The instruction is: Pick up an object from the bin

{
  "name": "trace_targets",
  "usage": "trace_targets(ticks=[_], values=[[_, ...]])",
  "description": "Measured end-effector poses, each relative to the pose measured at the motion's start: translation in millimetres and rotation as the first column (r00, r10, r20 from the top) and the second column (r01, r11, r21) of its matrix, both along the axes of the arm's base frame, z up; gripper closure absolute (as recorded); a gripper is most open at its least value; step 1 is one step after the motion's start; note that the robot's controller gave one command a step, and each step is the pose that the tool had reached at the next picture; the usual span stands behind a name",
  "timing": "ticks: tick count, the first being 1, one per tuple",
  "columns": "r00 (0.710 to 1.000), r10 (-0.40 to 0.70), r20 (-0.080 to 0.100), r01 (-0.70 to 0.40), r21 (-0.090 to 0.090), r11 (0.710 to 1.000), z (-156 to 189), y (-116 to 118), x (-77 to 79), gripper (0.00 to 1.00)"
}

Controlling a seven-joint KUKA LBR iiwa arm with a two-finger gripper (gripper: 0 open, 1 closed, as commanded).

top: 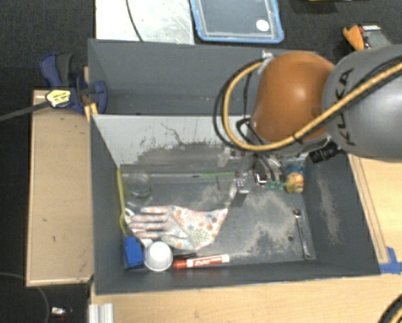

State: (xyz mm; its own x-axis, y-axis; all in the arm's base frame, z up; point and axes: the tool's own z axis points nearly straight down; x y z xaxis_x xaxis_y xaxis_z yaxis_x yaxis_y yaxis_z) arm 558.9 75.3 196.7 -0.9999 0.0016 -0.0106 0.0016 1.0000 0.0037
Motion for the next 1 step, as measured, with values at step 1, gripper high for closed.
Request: trace_targets(ticks=[1], values=[[0.988, 0.156, 0.003, -0.156, -0.001, 0.988, -54.8, 43.8, -7.4, 0.0]])
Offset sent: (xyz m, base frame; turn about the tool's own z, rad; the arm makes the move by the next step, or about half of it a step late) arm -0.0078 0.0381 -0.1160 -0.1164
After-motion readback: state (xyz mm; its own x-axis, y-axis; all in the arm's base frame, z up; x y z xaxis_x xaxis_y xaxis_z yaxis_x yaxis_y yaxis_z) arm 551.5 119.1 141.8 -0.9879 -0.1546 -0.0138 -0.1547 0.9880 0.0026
